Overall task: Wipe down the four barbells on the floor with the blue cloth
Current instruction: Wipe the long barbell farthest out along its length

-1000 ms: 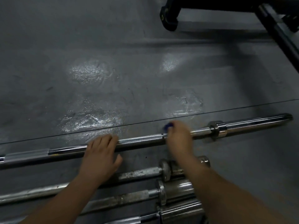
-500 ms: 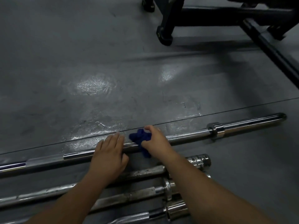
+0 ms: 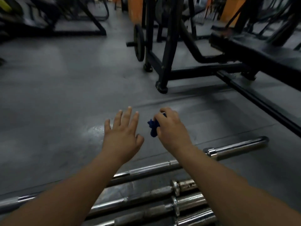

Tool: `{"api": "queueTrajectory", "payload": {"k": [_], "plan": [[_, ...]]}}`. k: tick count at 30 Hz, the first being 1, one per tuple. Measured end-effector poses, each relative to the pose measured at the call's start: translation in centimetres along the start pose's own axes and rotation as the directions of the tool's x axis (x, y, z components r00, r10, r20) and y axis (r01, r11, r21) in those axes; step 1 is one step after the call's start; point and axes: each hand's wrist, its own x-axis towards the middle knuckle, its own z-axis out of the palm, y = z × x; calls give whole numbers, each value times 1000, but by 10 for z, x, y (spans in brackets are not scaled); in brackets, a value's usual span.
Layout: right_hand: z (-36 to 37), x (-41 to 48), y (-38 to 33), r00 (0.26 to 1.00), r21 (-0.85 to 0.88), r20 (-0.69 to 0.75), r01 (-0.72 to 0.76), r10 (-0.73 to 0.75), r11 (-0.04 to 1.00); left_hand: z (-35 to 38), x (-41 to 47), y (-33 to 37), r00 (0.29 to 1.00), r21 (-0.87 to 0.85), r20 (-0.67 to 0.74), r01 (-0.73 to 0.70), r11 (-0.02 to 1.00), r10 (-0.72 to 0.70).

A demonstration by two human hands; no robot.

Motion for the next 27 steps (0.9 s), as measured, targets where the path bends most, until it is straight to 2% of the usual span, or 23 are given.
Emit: {"api": "queueTrajectory", "payload": {"k": [6,13,17,21,27], "plan": [[-100,45,-62,960,-50,-242,136,-144,989,-119,-2,-20,970,16,-241,1,1000,3],[-190,97,-131,879,-56,-429,203,-207,978,-238,-17,-54,863,26,-504,45,999,-26],[-194,102,-155,844,22,-491,257,-214,966,-263,-34,-69,859,100,-511,105,989,-40],[-191,97,-184,831,95,-500,333,-244,938,-284,-63,-81,831,114,-545,206,972,-113],[-196,96,-247,804,249,-520,467,-289,849,-323,-121,-105,821,230,-545,340,912,-169]]}}
